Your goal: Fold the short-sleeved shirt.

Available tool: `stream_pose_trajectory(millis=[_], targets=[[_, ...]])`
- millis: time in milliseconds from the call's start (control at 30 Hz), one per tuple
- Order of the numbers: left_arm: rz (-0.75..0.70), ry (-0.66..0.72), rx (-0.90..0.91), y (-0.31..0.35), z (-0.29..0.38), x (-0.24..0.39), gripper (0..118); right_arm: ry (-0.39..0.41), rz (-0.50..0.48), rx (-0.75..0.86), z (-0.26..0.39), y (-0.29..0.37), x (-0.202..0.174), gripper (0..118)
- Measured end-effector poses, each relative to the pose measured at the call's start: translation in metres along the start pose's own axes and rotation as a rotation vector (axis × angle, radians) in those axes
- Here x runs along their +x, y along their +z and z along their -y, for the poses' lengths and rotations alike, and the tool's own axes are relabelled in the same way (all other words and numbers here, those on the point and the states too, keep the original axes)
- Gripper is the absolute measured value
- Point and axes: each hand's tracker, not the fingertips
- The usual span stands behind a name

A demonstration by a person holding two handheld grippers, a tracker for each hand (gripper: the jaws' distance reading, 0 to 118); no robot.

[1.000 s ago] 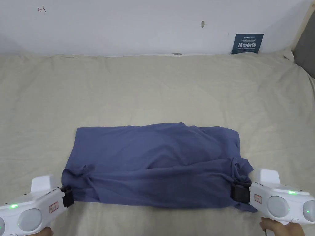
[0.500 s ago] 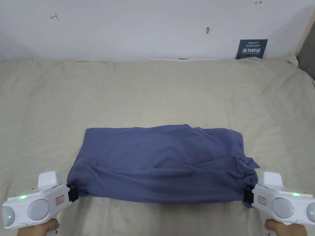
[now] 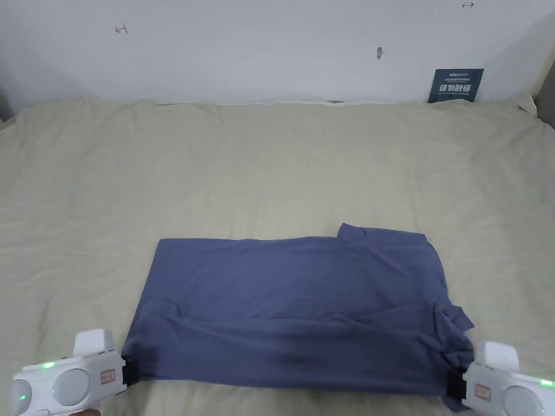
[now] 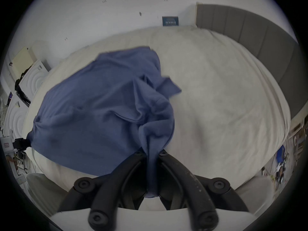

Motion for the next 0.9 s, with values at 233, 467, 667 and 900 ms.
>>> stream_pose_trajectory(millis=[233,467,667,900], targets=[[-0.063,0.016,-0.040,-0.001,-0.004,0.013,82,-0.043,0.009,0.032,0.000,0.006,-0.002,50],[-0.010,-0.041,0.260,0.086,-0.046,0.049,105,0.004,-0.005,0.390,-0.049,0.088,-0.028,115],[0.031,-0.068,0.667,0.171,-0.075,0.088,106,0.090,0.005,0.664,-0.076,0.176,-0.067,115],[0.048,-0.114,0.900,0.195,-0.069,0.117,68,0.147,0.045,0.860,-0.073,0.212,-0.097,85]])
